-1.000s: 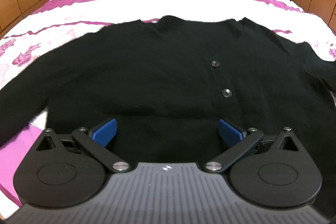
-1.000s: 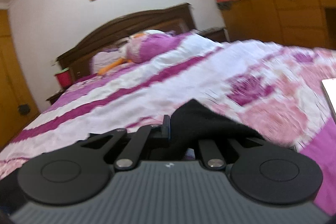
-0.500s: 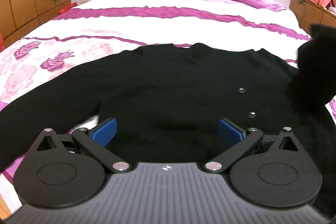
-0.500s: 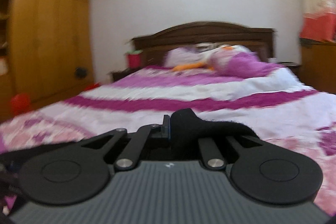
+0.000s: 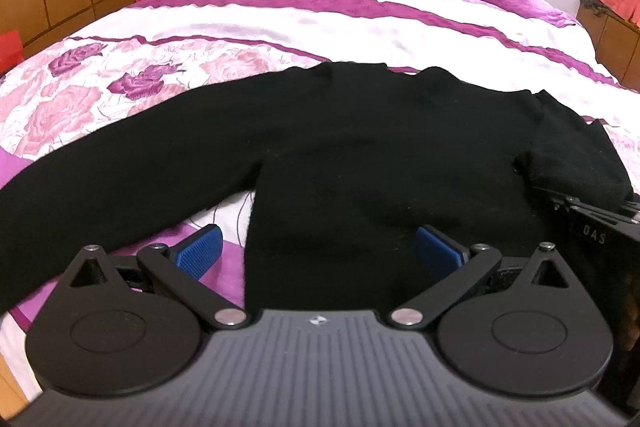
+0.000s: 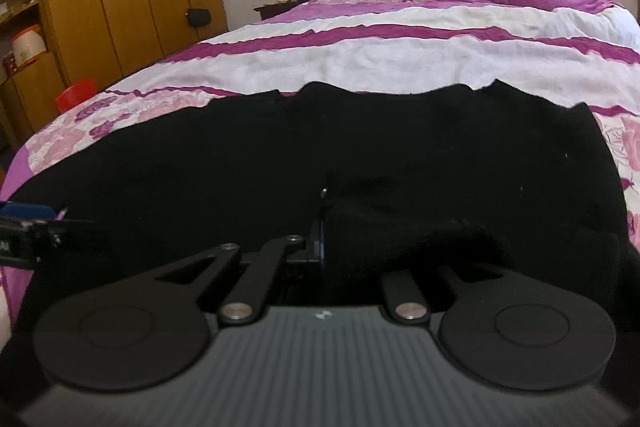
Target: Fold small clothes
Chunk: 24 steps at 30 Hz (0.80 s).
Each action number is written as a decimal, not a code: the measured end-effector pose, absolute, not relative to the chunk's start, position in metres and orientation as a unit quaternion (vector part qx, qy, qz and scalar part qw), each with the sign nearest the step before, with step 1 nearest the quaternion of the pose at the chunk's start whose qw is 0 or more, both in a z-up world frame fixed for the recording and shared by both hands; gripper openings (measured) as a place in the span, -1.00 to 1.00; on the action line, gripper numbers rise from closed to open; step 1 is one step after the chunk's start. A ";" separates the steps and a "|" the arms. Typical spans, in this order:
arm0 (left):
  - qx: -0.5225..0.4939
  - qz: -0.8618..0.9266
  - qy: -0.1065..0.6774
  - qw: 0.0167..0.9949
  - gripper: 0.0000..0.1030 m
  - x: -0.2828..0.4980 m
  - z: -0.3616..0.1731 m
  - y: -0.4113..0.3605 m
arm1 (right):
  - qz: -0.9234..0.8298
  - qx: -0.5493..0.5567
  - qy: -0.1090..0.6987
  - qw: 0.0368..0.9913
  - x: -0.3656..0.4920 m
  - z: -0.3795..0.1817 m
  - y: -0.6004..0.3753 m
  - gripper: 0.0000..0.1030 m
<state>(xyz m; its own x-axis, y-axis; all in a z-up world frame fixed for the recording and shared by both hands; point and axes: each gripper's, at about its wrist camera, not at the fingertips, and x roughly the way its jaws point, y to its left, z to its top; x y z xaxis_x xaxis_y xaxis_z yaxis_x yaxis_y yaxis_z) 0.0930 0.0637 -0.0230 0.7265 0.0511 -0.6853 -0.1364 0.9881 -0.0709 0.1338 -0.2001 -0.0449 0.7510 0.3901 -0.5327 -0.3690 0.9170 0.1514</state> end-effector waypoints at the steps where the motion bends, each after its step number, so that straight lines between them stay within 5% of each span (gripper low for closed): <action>1: -0.059 0.050 0.367 0.927 1.00 0.093 -0.023 0.064 | 0.200 0.015 0.288 0.936 0.132 -0.044 -0.199 -0.84; 4: -0.058 0.046 0.364 0.928 1.00 0.093 -0.022 0.063 | 0.191 0.020 0.299 0.935 0.124 -0.040 -0.199 -0.77; 6: -0.056 0.043 0.362 0.929 1.00 0.092 -0.021 0.060 | 0.196 0.037 0.310 0.929 0.118 -0.035 -0.204 -0.19; 8: -0.052 0.039 0.360 0.931 1.00 0.090 -0.019 0.056 | 0.208 0.056 0.314 0.925 0.106 -0.031 -0.210 -0.02; 24: 0.002 -0.057 0.342 0.938 1.00 0.086 0.007 -0.021 | 0.128 0.098 0.298 0.941 0.049 -0.003 -0.294 -0.02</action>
<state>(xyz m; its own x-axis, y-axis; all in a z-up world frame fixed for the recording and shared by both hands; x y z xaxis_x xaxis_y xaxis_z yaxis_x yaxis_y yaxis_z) 0.0859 -0.0207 0.0074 0.7600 -0.1057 -0.6412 0.1080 0.9935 -0.0358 0.0492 -0.2938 -0.0031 0.7900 0.2991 -0.5351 -0.1819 0.9480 0.2613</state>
